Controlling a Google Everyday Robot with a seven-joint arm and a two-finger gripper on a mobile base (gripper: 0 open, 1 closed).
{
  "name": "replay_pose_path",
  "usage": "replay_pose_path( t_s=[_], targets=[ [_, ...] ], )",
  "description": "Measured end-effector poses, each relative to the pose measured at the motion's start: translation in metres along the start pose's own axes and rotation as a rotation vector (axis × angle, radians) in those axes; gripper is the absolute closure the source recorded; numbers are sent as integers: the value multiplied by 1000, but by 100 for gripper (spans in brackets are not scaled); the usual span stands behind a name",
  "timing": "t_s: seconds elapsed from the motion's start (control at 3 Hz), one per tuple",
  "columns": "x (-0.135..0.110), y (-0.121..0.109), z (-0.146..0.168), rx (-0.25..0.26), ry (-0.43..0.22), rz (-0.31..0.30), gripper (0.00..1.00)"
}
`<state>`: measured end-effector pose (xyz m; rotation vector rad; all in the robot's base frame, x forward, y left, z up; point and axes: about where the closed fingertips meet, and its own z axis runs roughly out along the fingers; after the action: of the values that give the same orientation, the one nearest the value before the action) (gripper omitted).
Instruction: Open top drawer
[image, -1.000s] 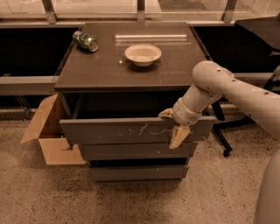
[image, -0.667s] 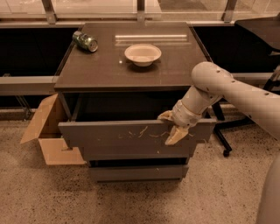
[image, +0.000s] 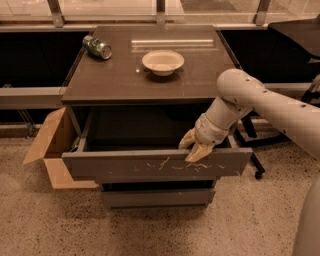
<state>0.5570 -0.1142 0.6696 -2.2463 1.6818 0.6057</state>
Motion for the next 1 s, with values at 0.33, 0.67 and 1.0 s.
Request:
replay_pose_path(
  t_s=[0.33, 0.67, 1.0],
  targets=[
    [-9, 16, 4, 6, -35, -4, 100],
    [-19, 41, 6, 51, -97, 11, 100],
    [-20, 62, 8, 95, -143, 46, 100]
  ],
)
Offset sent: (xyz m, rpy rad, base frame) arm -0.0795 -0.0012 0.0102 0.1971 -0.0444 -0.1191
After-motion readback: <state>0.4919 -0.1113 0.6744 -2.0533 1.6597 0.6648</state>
